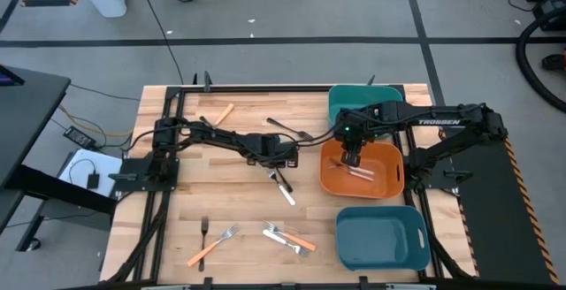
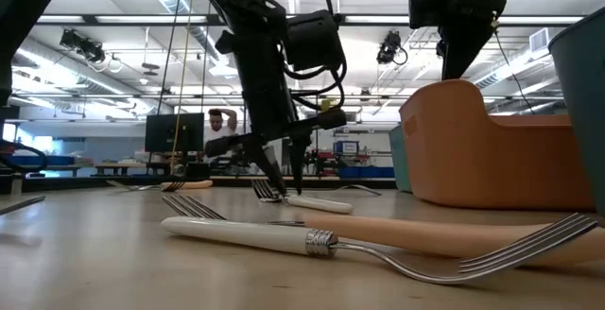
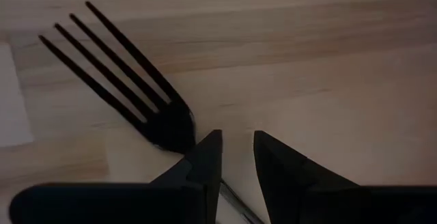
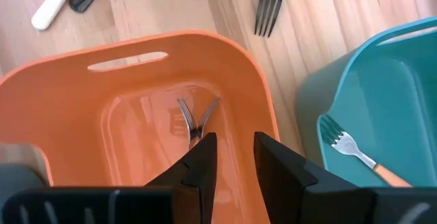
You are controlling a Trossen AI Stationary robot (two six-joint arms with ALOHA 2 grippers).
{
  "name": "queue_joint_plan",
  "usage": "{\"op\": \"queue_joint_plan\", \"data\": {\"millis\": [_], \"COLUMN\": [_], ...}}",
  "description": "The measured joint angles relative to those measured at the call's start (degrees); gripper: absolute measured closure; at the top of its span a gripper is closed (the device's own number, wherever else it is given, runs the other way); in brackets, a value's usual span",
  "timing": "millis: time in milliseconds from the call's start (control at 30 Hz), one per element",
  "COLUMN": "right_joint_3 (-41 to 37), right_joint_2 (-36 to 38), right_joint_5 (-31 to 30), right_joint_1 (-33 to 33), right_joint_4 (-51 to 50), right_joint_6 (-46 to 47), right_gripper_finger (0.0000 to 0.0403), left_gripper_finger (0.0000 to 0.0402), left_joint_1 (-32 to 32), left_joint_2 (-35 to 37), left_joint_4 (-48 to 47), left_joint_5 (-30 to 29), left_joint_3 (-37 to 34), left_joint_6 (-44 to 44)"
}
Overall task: Sort silverware by color (type)
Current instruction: Adjust the black fork, then put the black fork into the blue bin
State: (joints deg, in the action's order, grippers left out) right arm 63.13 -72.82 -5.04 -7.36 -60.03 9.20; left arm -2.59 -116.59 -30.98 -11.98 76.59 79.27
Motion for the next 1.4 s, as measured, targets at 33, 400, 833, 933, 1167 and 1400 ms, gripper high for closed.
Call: {"op": "queue_joint_plan", "data": {"millis": [33, 400, 833, 933, 1167, 1400], "right_joint_3": [0.0, 0.0, 0.0, 0.0, 0.0, 0.0], "right_joint_2": [0.0, 0.0, 0.0, 0.0, 0.0, 0.0], "right_joint_5": [0.0, 0.0, 0.2, 0.2, 0.2, 0.2], "right_joint_1": [0.0, 0.0, 0.0, 0.0, 0.0, 0.0], "right_joint_4": [0.0, 1.5, 1.4, 1.4, 1.8, 1.9], "right_joint_6": [-0.2, -1.4, -1.9, -1.9, -2.4, -2.9], "right_gripper_finger": [0.0297, 0.0297, 0.0297, 0.0297, 0.0298, 0.0298], "left_gripper_finger": [0.0306, 0.0306, 0.0306, 0.0306, 0.0306, 0.0306], "left_joint_1": [-0.1, -0.2, -1.0, 0.8, -1.7, -7.4], "left_joint_2": [0.2, 5.3, 9.9, 10.5, 7.6, 6.7], "left_joint_4": [0.3, -4.1, -30.7, -30.4, -37.9, -39.6], "left_joint_5": [-0.4, -3.5, -3.5, -3.6, -8.6, -10.5], "left_joint_3": [-0.1, 0.0, -0.1, 0.0, -0.1, -0.2], "left_joint_6": [0.0, -2.5, -4.1, -4.1, -2.6, -8.2]}}
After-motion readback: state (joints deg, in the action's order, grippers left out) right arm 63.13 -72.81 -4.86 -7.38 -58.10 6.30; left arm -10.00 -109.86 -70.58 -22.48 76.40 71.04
